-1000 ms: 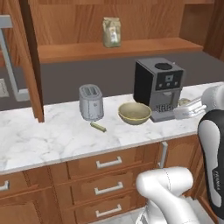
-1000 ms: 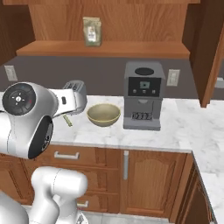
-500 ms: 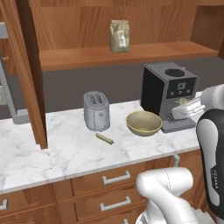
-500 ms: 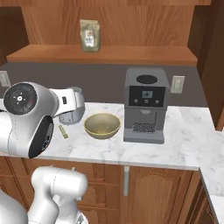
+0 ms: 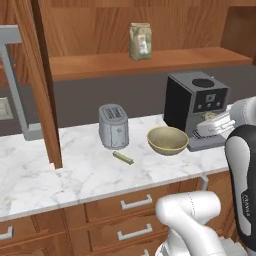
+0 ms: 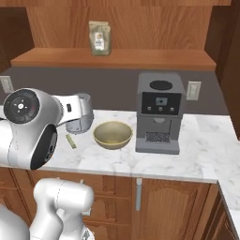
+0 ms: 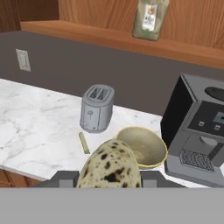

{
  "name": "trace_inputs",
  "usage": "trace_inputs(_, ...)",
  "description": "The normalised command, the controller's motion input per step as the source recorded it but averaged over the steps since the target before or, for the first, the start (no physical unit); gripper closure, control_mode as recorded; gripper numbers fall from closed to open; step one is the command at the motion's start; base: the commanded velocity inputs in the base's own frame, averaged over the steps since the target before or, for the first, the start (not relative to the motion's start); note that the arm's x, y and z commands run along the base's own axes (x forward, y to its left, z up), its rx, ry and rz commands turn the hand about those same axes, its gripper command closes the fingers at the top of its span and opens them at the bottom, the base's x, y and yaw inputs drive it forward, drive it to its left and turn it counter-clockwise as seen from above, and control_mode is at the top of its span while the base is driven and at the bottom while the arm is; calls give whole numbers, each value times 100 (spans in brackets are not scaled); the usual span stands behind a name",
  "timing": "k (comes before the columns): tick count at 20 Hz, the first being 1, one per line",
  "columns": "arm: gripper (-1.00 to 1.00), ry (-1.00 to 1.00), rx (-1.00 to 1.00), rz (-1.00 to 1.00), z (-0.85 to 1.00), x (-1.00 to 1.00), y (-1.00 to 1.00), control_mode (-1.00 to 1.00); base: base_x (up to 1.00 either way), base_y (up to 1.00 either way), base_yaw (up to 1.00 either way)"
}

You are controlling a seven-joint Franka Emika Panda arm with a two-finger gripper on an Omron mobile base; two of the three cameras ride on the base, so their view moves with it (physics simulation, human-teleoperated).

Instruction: Pick the egg and butter from the fridge and place them by the bowl for mixing.

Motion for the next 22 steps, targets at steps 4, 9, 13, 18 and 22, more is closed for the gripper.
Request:
trace_inputs(4, 100, 0, 0, 0, 0, 0, 0, 100, 0, 40, 3)
trace_inputs(9, 100, 0, 0, 0, 0, 0, 0, 100, 0, 34, 3)
trace_inputs(13, 100, 0, 0, 0, 0, 0, 0, 100, 8, 30, 8)
trace_inputs(18, 100, 0, 0, 0, 0, 0, 0, 100, 42, 4, 13)
trace_inputs(22, 100, 0, 0, 0, 0, 0, 0, 100, 50, 1, 6)
